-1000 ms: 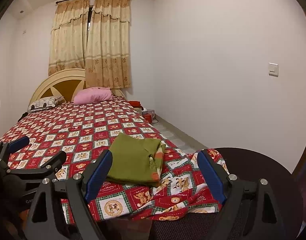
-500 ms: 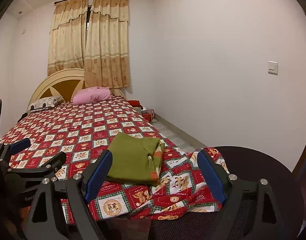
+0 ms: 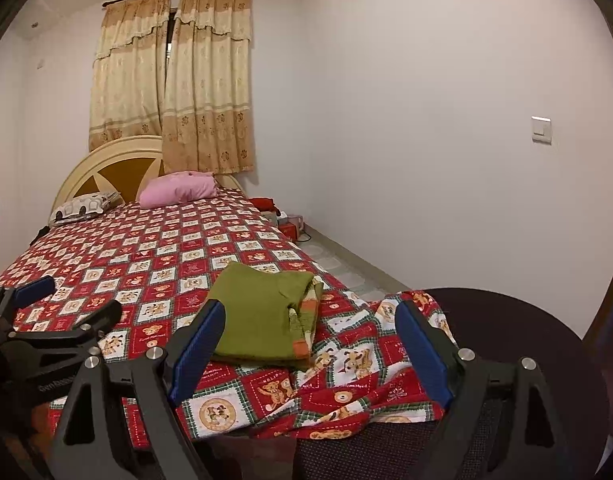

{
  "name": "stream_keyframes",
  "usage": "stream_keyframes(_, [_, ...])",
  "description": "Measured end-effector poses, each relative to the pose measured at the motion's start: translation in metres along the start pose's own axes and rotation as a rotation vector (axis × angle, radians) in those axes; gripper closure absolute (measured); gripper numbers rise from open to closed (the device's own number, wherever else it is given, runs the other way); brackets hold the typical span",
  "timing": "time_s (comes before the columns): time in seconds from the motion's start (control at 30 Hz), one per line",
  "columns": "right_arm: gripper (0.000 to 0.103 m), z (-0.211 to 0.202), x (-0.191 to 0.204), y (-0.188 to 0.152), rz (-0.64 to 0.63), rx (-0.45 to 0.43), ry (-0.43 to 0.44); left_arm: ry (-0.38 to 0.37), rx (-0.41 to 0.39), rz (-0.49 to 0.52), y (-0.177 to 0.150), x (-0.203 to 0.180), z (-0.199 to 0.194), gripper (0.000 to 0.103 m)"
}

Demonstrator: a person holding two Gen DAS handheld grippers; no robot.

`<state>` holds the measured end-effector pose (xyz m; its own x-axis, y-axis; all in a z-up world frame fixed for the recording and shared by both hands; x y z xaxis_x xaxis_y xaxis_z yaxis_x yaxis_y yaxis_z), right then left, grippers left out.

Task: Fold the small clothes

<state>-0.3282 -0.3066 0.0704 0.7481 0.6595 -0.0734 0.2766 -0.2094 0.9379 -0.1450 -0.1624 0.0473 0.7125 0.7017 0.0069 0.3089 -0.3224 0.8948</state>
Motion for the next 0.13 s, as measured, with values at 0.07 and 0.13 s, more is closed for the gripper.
stream_keyframes(0.07, [0.016,0.0034,-0.0017,-0.0019,0.005,0.009,-0.008,-0.001,0.002,-0.001,-0.0002,0.0025,0.0012,0.0])
stream_keyframes(0.13, [0.016,0.0086,-0.0047,-0.0045,0.012,0.022,-0.017,-0.003,0.006,0.003,-0.0007,0.0031,0.0019,0.0])
Point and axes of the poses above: each gripper's, at about its wrist camera, not at the fingertips, and z roughly the way its jaws point, x to its left, y to its top, the point moved 8 cm from there along z, roughly the way its jaws point, and after that the axes turned 10 degrees about -y, right-handed, at the moved point
